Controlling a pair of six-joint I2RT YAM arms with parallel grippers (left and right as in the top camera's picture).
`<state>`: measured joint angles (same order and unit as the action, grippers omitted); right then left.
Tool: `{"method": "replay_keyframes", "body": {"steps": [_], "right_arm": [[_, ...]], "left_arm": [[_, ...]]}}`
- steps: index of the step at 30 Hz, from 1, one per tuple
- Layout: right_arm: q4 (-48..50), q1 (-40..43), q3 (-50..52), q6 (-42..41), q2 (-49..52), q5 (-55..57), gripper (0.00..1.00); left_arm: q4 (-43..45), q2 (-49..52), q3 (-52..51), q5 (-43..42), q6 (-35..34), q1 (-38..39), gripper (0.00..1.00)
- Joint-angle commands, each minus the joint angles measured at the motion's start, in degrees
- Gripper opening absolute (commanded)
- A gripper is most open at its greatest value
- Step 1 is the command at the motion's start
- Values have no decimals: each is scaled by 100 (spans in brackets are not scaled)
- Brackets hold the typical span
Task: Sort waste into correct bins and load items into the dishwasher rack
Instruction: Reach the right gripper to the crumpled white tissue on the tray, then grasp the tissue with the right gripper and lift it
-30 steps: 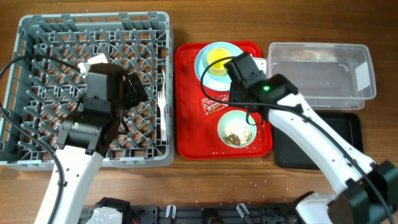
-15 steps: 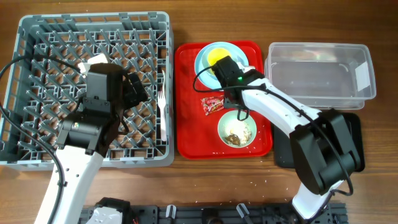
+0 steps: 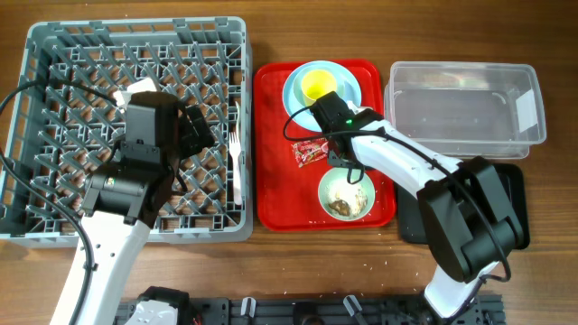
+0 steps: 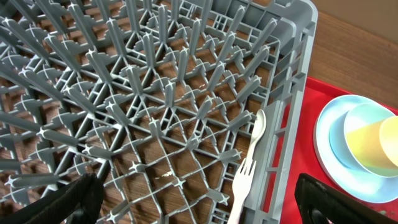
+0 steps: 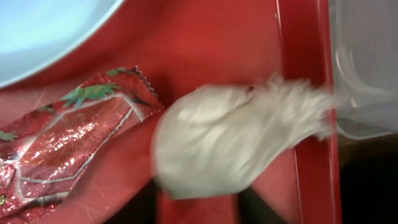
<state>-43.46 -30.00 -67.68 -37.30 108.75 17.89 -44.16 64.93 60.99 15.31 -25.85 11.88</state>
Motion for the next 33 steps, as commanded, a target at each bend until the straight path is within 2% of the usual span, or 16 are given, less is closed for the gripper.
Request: {"method": "replay_keyframes", "body": {"steps": [1, 5, 7, 12, 15, 16, 17, 21, 22, 24, 33], "right_arm": [[-140, 7, -236, 175, -127, -39, 12], [-494, 7, -824, 485, -540, -37, 12], [-538, 7, -1147, 896, -1027, -35, 11], [-551, 122, -1187, 866, -1751, 260, 4], [-697, 256, -1143, 568, -1770, -332, 5], [-697, 256, -1062, 564, -1731, -476, 16], [-697, 254, -942, 555, -1690, -492, 21], [-575, 254, -295, 208, -1443, -483, 34], [-498, 256, -157, 184, -1386, -439, 43], [-308, 256, 81, 96, -1257, -334, 69], [24, 254, 214, 129, -494, 9, 71]], "left_arm": [[13, 13, 17, 79, -52, -39, 100], [13, 13, 17, 79, -52, -39, 100], [13, 13, 17, 79, -52, -39, 100], [13, 13, 17, 79, -52, -39, 100], [13, 13, 17, 79, -52, -39, 100], [13, 13, 17, 79, -52, -39, 100], [13, 13, 17, 79, -52, -39, 100], [13, 13, 17, 79, -52, -39, 100], [13, 13, 17, 79, -52, -39, 100], [13, 13, 17, 79, -52, -39, 100], [13, 13, 17, 79, -52, -39, 100]]}}
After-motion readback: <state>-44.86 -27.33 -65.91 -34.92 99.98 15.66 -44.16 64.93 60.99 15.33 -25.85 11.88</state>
